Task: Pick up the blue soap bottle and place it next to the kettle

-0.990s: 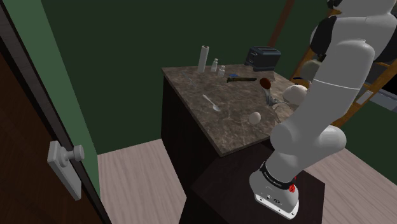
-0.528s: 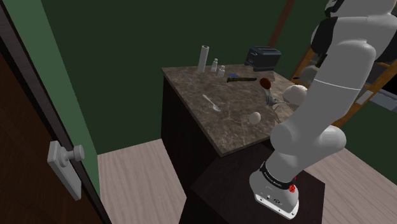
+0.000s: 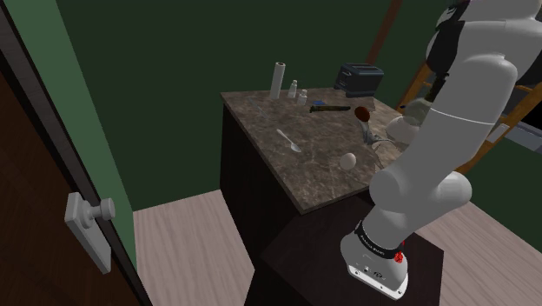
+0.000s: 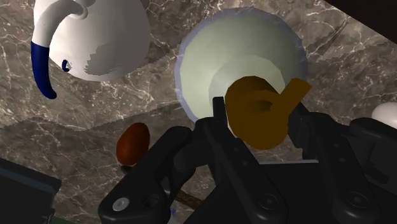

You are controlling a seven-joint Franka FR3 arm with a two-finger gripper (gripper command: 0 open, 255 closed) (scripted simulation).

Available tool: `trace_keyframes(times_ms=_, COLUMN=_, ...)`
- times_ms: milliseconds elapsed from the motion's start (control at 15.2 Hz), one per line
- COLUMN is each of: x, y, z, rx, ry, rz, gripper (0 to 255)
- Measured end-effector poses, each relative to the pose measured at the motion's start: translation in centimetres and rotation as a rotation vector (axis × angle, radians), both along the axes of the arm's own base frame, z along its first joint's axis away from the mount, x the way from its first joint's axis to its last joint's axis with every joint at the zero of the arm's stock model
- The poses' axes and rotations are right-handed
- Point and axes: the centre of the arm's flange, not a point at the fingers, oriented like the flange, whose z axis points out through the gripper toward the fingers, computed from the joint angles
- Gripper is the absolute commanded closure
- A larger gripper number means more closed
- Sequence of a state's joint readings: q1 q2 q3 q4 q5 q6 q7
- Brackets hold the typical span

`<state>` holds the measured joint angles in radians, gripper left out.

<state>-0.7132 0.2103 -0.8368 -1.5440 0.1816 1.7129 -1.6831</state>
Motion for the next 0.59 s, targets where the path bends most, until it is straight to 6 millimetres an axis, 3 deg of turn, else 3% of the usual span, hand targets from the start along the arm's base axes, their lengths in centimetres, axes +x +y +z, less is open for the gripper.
trace_keyframes(times_ms=594, x=0.1, y=0.0, z=-4.9, rx=0.0, ry=0.0, rz=0.0, gripper=255)
